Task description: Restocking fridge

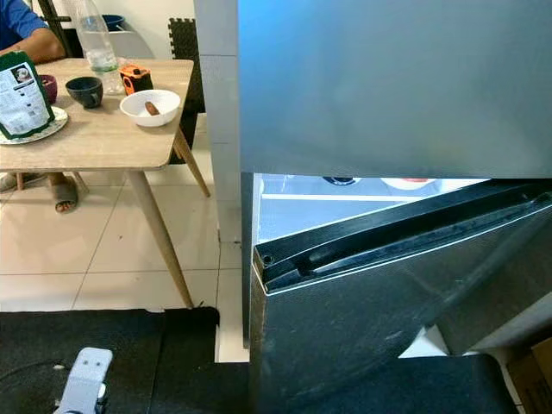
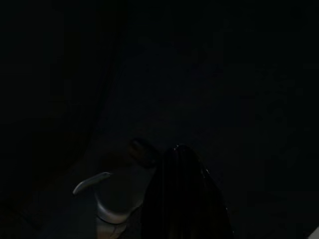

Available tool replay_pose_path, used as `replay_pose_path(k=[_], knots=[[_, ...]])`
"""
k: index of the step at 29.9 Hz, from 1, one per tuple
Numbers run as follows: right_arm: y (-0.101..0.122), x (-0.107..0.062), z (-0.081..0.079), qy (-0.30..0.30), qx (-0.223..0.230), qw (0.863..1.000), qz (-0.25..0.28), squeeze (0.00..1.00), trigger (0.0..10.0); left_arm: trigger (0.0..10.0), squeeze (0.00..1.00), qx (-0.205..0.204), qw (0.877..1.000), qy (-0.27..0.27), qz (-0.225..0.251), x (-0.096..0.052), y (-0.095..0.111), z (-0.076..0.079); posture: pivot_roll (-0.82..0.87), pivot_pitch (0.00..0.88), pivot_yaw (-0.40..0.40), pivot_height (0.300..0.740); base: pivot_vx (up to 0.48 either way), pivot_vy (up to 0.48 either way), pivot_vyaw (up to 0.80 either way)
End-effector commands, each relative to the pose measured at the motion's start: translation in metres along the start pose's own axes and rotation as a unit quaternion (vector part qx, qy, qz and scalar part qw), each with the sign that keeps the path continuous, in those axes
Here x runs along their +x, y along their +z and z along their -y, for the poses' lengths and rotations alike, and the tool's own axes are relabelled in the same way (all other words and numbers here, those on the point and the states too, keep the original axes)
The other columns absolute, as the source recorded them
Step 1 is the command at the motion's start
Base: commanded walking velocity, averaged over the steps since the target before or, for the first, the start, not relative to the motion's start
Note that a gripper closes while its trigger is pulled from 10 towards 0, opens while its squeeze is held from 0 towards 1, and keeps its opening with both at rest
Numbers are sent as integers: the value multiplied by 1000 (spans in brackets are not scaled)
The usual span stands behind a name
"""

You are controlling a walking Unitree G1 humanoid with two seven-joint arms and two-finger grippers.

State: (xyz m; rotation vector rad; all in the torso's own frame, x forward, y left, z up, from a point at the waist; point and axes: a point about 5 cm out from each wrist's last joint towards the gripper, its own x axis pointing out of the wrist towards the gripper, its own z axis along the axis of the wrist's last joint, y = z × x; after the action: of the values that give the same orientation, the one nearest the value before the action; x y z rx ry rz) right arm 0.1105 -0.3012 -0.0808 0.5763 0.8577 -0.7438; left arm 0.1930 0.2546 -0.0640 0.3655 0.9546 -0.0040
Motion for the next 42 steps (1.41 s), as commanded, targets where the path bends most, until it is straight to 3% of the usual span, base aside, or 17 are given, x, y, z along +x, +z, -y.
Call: replay_pose_path(k=[1,5,7,10,16,17,18,19,20,21,22,23,24,27,29,38,42], knots=[[-3,-1,7,-13,-10,1000,-8,0,10000,10000,0,88,995,25,-35,-3,-12,-18,-104,106,-18,740,0,0,0],[-7,-2,9,-20,-15,1000,-12,0,10000,10000,0,89,992,86,0,-3,4,-35,-103,108,-14,740,0,0,0],[-9,-3,10,-24,-16,999,-13,0,10000,10000,0,44,988,133,66,-4,30,-45,-103,108,-14,740,0,0,0],[-11,-3,9,-26,-26,999,-16,0,10000,10000,0,-22,971,196,132,-7,58,-59,-103,108,-14,740,0,0,0],[-8,-2,7,-23,-36,999,-12,0,10000,10000,0,-44,948,249,194,-13,89,-73,-108,108,-19,740,0,0,0],[-6,-2,7,-22,-39,999,-11,0,10000,10000,0,-106,942,239,208,-14,95,-73,-108,108,-19,740,0,0,0],[-6,-2,7,-22,-39,999,-11,0,10000,10000,0,-106,942,239,208,-14,95,-73,-108,108,-19,740,0,0,0],[-5,-2,8,-23,-41,999,-9,0,10000,10000,0,-177,934,220,219,-14,99,-73,-109,107,-21,740,0,0,0],[-5,-2,8,-23,-41,999,-9,0,10000,10000,0,-177,934,220,219,-14,99,-73,-109,107,-21,740,0,0,0],[-5,-2,8,-23,-43,999,-9,0,10000,10000,0,-255,920,190,229,-13,102,-72,-109,107,-21,740,0,0,0],[-5,-2,8,-23,-43,999,-9,0,10000,10000,0,-255,920,190,229,-13,102,-72,-109,107,-21,740,0,0,0],[-4,-2,7,-20,-44,999,-7,0,10000,10000,0,-361,893,120,242,-9,106,-64,-109,107,-21,740,0,0,-781],[-4,-2,7,-20,-44,999,-7,0,10000,10000,0,-361,893,120,242,-9,106,-64,-109,107,-21,740,0,0,-781],[-5,-1,6,-15,-49,999,-8,0,10000,10000,0,-529,791,-50,302,-7,121,-39,-107,101,-24,740,0,0,-779],[-6,-1,5,-13,-51,999,-9,0,10000,10000,0,-559,760,-91,318,-7,122,-31,-107,101,-24,740,0,0,-778],[-4,-1,1,-4,-51,999,-1,0,10000,10000,0,-569,758,-103,301,-4,101,-18,-106,101,-23,740,0,0,-253],[-4,-1,-1,6,-47,999,4,0,10000,10000,0,-589,741,-107,304,-4,90,-16,-102,104,-23,740,0,0,0]])
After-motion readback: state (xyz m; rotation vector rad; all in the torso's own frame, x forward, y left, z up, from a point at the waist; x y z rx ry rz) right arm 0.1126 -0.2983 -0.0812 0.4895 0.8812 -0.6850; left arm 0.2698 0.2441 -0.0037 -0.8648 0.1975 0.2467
